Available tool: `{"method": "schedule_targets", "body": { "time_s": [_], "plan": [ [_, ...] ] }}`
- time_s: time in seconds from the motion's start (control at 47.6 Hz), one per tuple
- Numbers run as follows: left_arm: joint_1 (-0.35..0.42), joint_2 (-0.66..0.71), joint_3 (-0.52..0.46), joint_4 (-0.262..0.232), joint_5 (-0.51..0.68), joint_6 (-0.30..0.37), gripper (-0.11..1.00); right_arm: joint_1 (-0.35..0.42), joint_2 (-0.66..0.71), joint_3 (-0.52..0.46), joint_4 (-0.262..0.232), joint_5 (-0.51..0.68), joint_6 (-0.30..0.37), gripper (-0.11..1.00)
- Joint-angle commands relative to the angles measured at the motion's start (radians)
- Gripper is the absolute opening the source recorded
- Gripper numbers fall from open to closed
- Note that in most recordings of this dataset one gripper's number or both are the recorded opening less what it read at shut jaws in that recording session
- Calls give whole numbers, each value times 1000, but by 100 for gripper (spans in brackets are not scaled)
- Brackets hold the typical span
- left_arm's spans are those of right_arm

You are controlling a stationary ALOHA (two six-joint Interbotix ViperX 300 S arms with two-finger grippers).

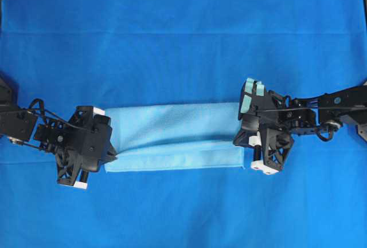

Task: Fold the light blue towel.
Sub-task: 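Release the folded edge and open both grippers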

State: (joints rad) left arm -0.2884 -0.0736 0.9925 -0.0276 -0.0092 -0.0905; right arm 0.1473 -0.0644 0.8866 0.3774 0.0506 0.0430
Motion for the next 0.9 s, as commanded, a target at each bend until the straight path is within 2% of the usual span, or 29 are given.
{"method": "schedule_targets", "body": {
  "time_s": [0.0,0.063,0.105,0.294,0.336,0.378,0.462,0.631,0.883],
  "plan": [
    [9,-8,-14,-2,-5,-8,3,3,-9,-15,9,-9,-2,3],
    [15,-9,-15,-2,0,-14,4,3,-9,-17,17,-11,-2,3],
    [15,-11,-14,-2,2,-18,10,3,-9,-17,20,-11,-2,9],
    [14,-52,-20,-2,32,-18,64,14,-14,-32,20,0,-3,61],
    [11,-69,-21,-2,51,-20,74,18,-20,-37,20,8,-3,66],
    [8,-92,-23,-2,75,-20,80,26,-31,-41,20,15,-5,64],
    [-2,-143,-26,-2,127,-20,76,38,-63,-51,20,38,-5,59],
    [-2,-250,-17,0,184,-6,64,41,-137,-43,0,46,-8,60],
    [106,-298,6,2,184,0,61,-64,-173,-20,-57,28,-12,60]
  ]
}}
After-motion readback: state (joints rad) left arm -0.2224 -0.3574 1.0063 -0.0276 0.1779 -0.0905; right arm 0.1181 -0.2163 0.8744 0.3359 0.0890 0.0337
